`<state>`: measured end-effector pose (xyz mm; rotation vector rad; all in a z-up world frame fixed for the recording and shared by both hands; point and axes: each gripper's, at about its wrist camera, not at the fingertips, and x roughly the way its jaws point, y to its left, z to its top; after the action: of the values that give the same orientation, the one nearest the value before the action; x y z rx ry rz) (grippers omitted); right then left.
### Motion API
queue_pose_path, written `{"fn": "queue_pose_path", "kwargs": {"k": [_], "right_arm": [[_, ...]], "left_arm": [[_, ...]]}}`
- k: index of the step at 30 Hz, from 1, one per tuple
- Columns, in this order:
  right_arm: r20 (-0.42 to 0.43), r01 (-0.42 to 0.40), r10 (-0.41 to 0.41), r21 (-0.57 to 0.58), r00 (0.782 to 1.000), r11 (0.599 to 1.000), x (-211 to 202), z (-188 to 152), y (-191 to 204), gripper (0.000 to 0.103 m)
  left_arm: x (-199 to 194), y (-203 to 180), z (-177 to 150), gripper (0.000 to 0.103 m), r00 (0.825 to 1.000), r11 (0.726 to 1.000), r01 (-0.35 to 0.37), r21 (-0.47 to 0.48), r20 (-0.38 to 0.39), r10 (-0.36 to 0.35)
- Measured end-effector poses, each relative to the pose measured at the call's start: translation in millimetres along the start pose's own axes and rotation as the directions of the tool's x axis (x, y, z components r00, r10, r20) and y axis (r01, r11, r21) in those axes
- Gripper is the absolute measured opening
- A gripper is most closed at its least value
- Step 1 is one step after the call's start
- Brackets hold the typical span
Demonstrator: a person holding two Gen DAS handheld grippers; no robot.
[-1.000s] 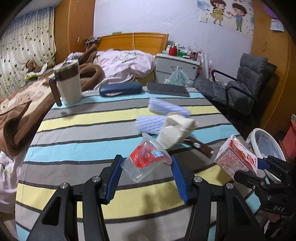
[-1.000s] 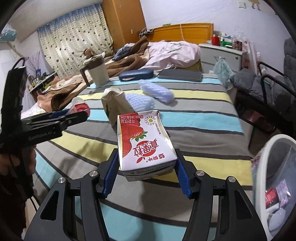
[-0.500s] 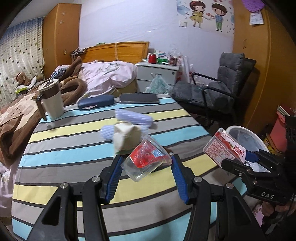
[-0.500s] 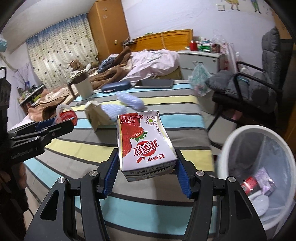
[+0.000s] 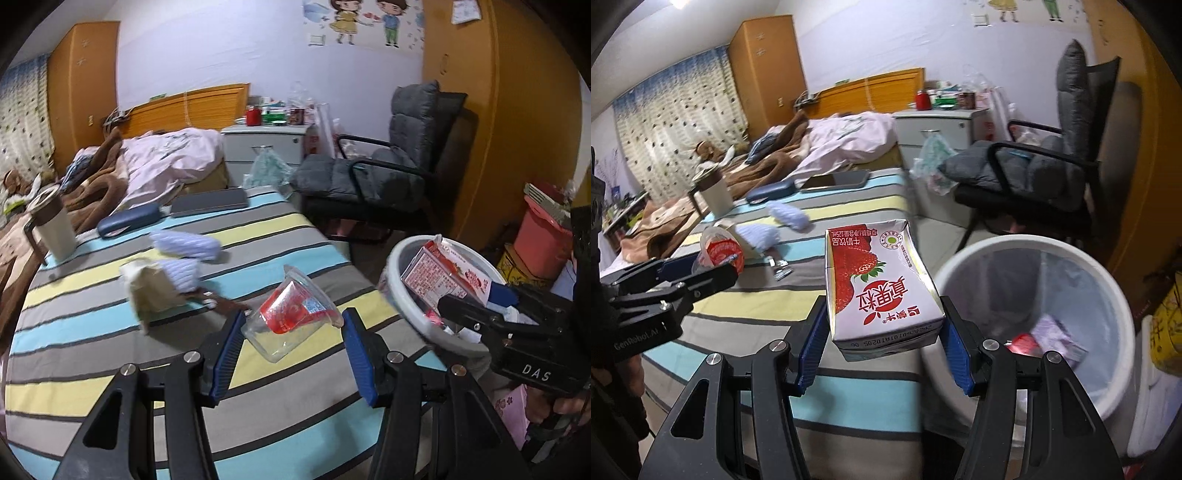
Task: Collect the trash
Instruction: 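Carry the juice box and clear cup to the bin and release both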
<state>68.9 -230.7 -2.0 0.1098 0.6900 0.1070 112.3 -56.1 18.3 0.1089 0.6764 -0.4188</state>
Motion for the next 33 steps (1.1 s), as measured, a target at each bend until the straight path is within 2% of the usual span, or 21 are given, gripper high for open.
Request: {"fn": "queue_pose_path", "kwargs": {"k": [5,15,25,33], "right_arm": [[0.016,0.077,-0.078,0.025,0.997,0.997,-10.0,-1.3,-20.4,0.059],[0.026,0.161,-0.164,0.091,0.986,0.983,-24.9,-5.7,-58.1,0.059],[-0.027,0.238,-0.236,0.116,0.971,0.964,-24.4,-11.2,-89.1,0.059],[-0.074,0.279,-0.272,0.13,0.96,0.951,-16.4,-12.4,-108.2,0.059]], "left_arm": [[9.2,-30.3,7.5,0.056,0.999,0.998,0.05,0.036,-0.007,-0.05],[28.8,-85.6,20.2,0.056,0.992,0.985,0.123,0.118,-0.03,-0.12],[53.8,-122.0,24.0,0.056,0.985,0.972,0.165,0.169,-0.072,-0.155],[74.3,-141.5,25.9,0.056,0.976,0.965,0.203,0.168,-0.116,-0.185]]}}
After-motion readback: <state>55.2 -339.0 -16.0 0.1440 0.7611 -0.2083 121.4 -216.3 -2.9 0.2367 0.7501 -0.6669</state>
